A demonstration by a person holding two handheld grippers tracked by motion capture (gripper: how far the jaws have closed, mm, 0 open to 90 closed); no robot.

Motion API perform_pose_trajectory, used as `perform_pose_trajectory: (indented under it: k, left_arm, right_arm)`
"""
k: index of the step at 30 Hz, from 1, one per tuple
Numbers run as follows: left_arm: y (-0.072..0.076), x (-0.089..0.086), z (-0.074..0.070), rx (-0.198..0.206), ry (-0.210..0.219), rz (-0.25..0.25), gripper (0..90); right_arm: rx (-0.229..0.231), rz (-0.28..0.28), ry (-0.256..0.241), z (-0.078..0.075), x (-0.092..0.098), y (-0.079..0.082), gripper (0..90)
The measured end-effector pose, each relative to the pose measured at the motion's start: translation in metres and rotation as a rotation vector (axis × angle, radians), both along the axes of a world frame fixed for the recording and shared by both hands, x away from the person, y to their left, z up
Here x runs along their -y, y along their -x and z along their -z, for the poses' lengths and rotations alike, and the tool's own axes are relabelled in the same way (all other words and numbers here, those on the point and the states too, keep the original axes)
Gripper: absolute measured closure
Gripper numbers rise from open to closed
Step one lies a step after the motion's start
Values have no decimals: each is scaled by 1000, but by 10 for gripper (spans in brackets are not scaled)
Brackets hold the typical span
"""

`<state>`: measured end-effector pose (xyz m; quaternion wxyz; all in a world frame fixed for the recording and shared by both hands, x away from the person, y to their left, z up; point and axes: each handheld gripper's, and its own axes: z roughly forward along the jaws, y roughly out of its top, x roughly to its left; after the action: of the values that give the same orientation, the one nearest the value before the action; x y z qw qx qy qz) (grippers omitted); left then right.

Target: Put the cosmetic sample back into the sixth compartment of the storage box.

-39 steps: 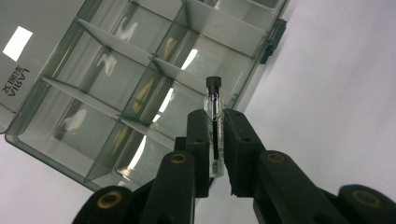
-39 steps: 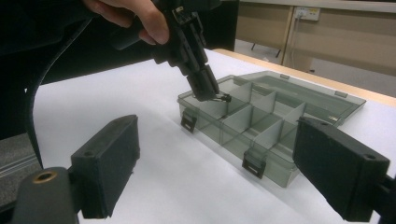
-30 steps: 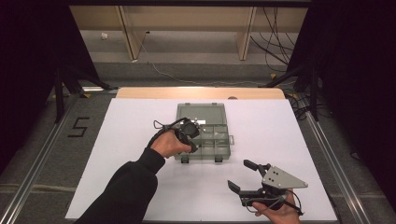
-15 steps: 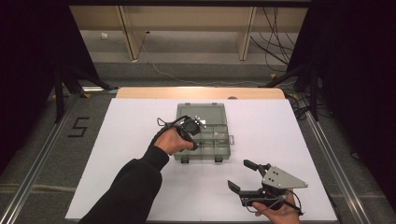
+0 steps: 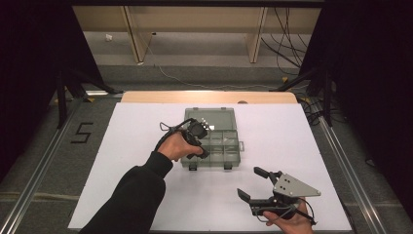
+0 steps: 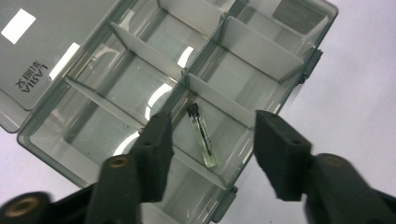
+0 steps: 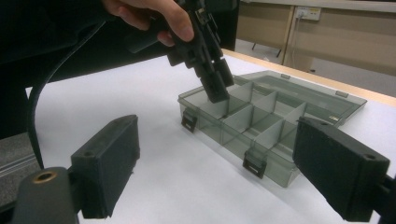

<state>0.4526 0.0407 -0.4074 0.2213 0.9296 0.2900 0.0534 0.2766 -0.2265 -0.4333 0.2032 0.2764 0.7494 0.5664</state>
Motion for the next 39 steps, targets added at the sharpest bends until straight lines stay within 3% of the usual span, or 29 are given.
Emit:
perform_pose_trajectory:
  k: [4,5,7,11,12,14,16,17,20,21,22,27,29,30,33,35,36,37,39]
  left_arm:
    - [4,-3,-5,14,10,29,336]
    - [5,-4,-7,15,12,42,326]
    - [8,-5,-9,24,19,38,290]
    - [13,-6,-12,49,21,58,259]
    - [13,-6,-13,49,23,61,250]
    - [14,-7,-13,55,33,65,229]
    - [15,-9,-14,60,40,68,228]
    - [16,-9,-14,67,46,66,228]
    - [18,-11,-14,77,53,61,227]
    - [20,-10,-13,88,79,40,226]
    - [20,-11,-14,85,68,58,226]
    - [23,-15,-15,100,90,59,225]
    - [25,-17,-15,110,96,60,225]
    - [26,-18,-15,114,104,59,225]
    - [28,-23,-15,113,112,63,225]
    - [31,-25,-15,123,127,58,225]
    - [32,-26,-15,125,119,65,225]
    - [33,-27,-14,129,135,53,225]
    - [34,-29,-15,137,130,63,225]
  right_arm:
    - [-1,1,0,0,0,0,159]
    - [-30,1,-2,0,0,1,159]
    - [-2,-2,0,0,0,0,159]
    - [-30,-1,-3,0,0,1,159]
    - [0,-2,1,0,0,0,159]
    - [-1,-2,0,0,0,0,159]
    - [-2,1,0,0,0,0,159]
    - [-29,2,-3,0,0,1,159]
    - [-1,1,-1,0,0,0,159]
    - [-2,1,0,0,0,0,159]
    - [-2,-1,1,0,0,0,159]
    - [-2,2,0,0,0,0,159]
    - [-26,2,-3,0,0,1,159]
    - [0,2,-1,0,0,0,159]
    - [0,1,0,0,0,0,159]
    - [-35,-4,-11,0,-1,2,159]
    - [-18,-6,-22,1,-2,1,159]
    - [1,0,-1,0,0,0,159]
    - [5,-3,-8,1,-1,-1,159]
